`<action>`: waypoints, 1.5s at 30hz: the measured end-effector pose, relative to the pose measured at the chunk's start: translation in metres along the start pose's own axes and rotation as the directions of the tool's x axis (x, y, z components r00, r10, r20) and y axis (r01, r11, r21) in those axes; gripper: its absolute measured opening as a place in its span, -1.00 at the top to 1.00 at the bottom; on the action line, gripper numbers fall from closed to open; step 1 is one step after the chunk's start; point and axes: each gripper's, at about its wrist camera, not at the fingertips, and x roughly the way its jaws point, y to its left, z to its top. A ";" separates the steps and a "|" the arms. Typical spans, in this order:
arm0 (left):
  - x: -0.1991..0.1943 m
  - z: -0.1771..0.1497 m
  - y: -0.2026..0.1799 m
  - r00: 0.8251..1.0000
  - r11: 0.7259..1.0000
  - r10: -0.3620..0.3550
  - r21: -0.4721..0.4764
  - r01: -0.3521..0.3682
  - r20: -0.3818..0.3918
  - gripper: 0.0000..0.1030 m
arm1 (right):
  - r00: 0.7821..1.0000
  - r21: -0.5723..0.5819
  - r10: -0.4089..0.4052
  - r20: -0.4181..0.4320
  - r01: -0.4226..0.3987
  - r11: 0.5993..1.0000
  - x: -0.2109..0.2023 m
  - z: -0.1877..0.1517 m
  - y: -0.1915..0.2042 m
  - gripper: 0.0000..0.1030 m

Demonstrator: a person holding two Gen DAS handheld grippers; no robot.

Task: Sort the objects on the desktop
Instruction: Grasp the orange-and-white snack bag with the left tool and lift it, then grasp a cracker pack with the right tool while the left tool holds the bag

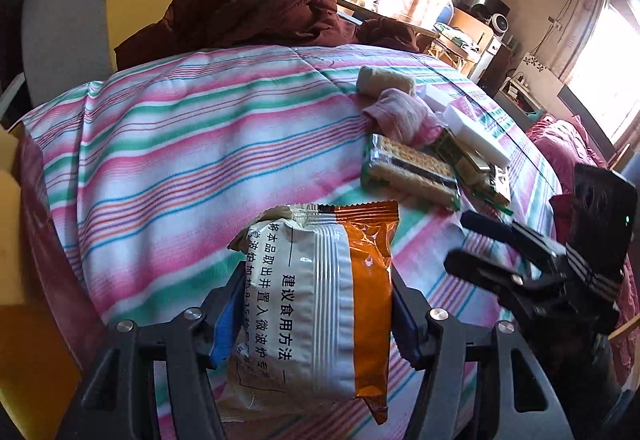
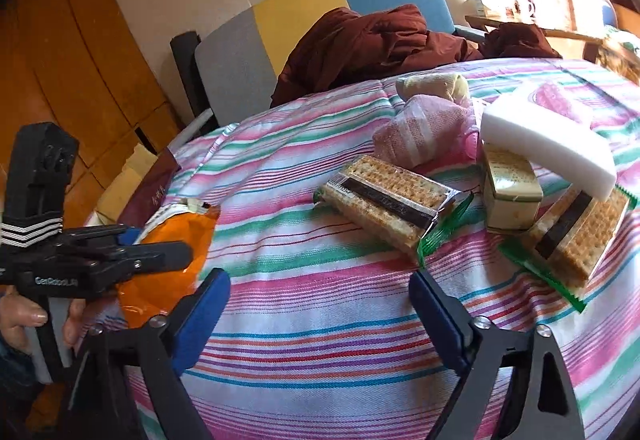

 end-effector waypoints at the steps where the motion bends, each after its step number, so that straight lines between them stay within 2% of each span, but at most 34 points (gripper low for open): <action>1: -0.004 -0.006 -0.001 1.000 1.000 -0.003 0.005 0.003 0.003 -0.24 | 1.000 -0.042 -0.017 -0.002 0.017 0.999 -0.004 0.004 0.004 -0.66; 5: -0.012 -0.019 -0.003 1.000 1.000 -0.022 0.010 0.022 0.023 -0.25 | 0.996 -0.215 -0.081 -0.024 0.074 0.974 -0.003 0.033 0.011 -0.65; 8: -0.014 -0.022 -0.001 0.999 0.999 -0.037 0.004 0.037 0.036 -0.25 | 0.988 -0.323 -0.111 -0.106 0.072 0.944 0.014 0.052 0.012 -0.66; 10: -0.012 -0.021 0.000 0.998 0.999 -0.048 0.000 0.048 0.039 -0.25 | 0.975 -0.370 -0.129 -0.180 0.054 0.928 0.031 0.059 0.008 -0.66; 14: -0.008 -0.021 -0.002 0.998 0.998 -0.059 0.016 0.058 0.038 -0.29 | 0.941 -0.413 -0.160 -0.298 0.024 0.910 0.061 0.066 -0.003 -0.68; 18: -0.004 -0.021 -0.001 0.997 0.997 -0.071 0.014 0.071 0.035 -0.32 | 0.919 -0.422 -0.168 -0.357 0.002 0.907 0.079 0.065 -0.009 -0.67; 21: 0.001 -0.023 0.001 0.996 0.997 -0.081 -0.003 0.081 0.032 -0.33 | 0.925 -0.410 -0.140 -0.354 -0.019 0.912 0.076 0.062 -0.010 -0.51; 23: 0.002 -0.026 0.001 0.997 0.998 -0.070 -0.005 0.070 0.035 -0.31 | 0.931 -0.397 -0.115 -0.346 -0.035 0.917 0.071 0.060 -0.008 -0.16; 25: 0.002 -0.030 -0.001 0.997 0.998 -0.055 0.002 0.055 0.045 -0.29 | 0.937 -0.395 -0.113 -0.330 -0.029 0.918 0.066 0.056 -0.003 0.02; 33: -0.019 -0.051 0.003 0.994 0.996 -0.071 -0.041 0.075 0.086 -0.26 | 0.957 -0.335 -0.077 -0.279 -0.022 0.942 0.045 0.030 0.029 0.06; 40: -0.072 -0.074 0.008 0.980 0.994 -0.084 -0.059 0.095 0.179 -0.26 | 0.978 -0.234 0.005 -0.210 -0.055 0.971 0.028 0.020 0.061 0.06; 41: -0.082 -0.077 0.012 0.977 0.993 -0.080 -0.069 0.095 0.197 -0.26 | 0.981 -0.220 0.026 -0.194 -0.069 0.973 0.023 0.022 0.067 0.06; 45: -0.123 -0.092 0.044 0.962 0.988 0.012 -0.152 0.030 0.273 -0.26 | 0.982 -0.240 0.118 -0.146 -0.151 0.959 0.014 0.031 0.110 0.06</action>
